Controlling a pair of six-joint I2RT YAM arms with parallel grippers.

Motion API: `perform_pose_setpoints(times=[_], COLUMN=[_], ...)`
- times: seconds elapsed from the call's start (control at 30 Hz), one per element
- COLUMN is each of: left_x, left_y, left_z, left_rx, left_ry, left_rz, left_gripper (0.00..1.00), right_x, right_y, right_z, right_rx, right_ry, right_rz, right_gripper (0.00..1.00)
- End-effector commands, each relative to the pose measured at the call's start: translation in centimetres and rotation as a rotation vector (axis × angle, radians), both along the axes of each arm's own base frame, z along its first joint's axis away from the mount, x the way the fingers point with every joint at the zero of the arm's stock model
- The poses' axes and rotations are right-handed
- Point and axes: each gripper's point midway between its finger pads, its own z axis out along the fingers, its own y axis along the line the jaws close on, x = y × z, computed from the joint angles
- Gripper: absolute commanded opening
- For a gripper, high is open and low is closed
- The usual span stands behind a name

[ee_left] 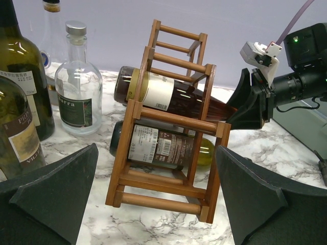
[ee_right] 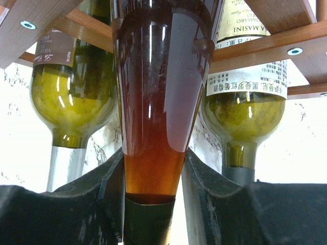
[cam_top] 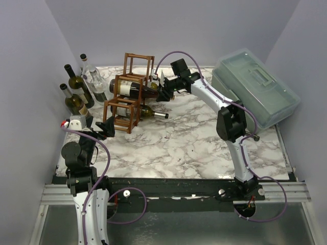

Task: Take the wine bottle off the wine rack
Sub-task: Pick up the wine bottle from the wine rack.

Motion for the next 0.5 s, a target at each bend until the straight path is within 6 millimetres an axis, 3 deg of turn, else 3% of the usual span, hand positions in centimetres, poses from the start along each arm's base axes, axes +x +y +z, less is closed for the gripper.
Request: perform_pose_setpoints(times=[0.0,0.3,0.47], left_x=[0.0,0.0,0.0], left_y=[0.4,0.5,0.6], left_z=[-0.7,-0.8,-0.7], left_rx=[0.007,0.008,0.008], left_ry=[0.016,0.016,0.014], left_rz=[0.024,0.027,0.030], left_gripper=[0.99,0.99,0.99], right_x=[-1.5,-2.2,-2.6], right_y=[0.3,0.0,-0.2], right_z=[6.1,9.2,10.0], right_rx=[0.083,0.156,0.164], right_ry=[-0.072,-0.090,-0.096], right_rz=[0.038,0.048,0.053], right_gripper=[0.00,0.00,0.00])
